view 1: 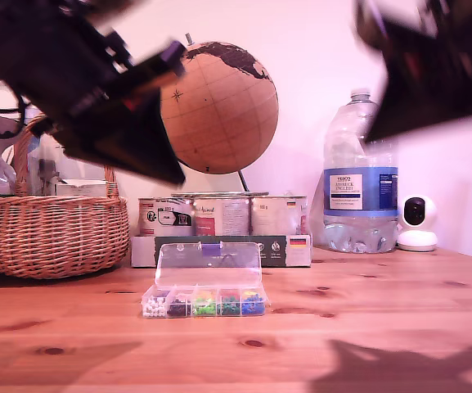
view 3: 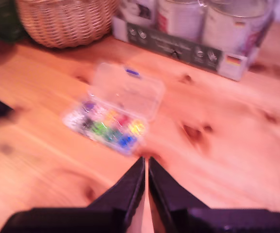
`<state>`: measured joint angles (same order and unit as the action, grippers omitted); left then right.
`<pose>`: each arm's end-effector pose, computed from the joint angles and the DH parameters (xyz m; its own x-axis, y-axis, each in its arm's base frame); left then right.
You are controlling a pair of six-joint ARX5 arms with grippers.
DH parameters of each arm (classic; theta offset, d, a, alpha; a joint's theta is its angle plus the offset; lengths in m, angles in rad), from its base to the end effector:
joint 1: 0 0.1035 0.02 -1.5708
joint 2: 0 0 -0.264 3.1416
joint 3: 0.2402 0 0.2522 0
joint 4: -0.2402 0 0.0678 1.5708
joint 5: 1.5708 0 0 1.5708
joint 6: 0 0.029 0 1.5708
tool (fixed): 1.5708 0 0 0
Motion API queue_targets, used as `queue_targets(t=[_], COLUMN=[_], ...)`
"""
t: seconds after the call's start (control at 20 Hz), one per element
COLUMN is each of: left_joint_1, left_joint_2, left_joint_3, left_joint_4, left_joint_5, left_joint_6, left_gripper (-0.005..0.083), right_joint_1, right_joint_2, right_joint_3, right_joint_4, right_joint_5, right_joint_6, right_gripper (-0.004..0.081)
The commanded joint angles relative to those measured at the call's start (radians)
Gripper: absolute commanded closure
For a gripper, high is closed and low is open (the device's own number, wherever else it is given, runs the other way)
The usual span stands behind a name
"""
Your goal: Sort the loose pins on the table into their correct compartments
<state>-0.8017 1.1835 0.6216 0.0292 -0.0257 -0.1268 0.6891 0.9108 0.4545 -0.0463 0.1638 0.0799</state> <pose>0.1695 -0.1740 0.2190 0.6174 -0.6009 -0.5077 0.6526 0.7516 -0.0960 0.1489 0.1165 0.2115 0.7710 0.4239 -0.4753 -0.4857 0.8741 -0.0084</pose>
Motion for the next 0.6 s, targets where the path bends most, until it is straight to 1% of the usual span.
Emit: queue_targets(t=[0.0,0.1,0.2,0.3,0.4,0.55], left_joint_1=[0.006,0.003,0.003,0.003,0.002,0.000], left_joint_2=[-0.050,-0.106,-0.165,-0.227,-0.280,-0.338], left_joint_3=[-0.072,-0.138,-0.195,-0.236,-0.248,-0.248], left_joint_4=[0.090,0.140,0.151,0.150,0.127,0.114], left_joint_5=[0.003,0.009,0.019,0.031,0.039,0.040], left_joint_6=[0.005,0.004,0.004,0.003,-0.003,0.005], left_gripper=[0.0794,0.0794,0.0794,0.0794,0.0794,0.0794], right_joint_1=[-0.010,-0.010,-0.010,-0.009,-0.008,-0.008], right_joint_2=[-0.002,-0.014,-0.034,-0.057,-0.082,-0.129], right_joint_3=[-0.074,-0.140,-0.187,-0.208,-0.210,-0.210], right_joint_4=[0.076,0.177,0.230,0.237,0.240,0.255], right_joint_5=[-0.010,-0.024,-0.024,-0.025,-0.027,-0.064], right_joint_6=[-0.001,-0.001,-0.002,-0.002,-0.009,-0.009], right_gripper=[0.0782,0.0782,0.0782,0.0782,0.0782,0.0782])
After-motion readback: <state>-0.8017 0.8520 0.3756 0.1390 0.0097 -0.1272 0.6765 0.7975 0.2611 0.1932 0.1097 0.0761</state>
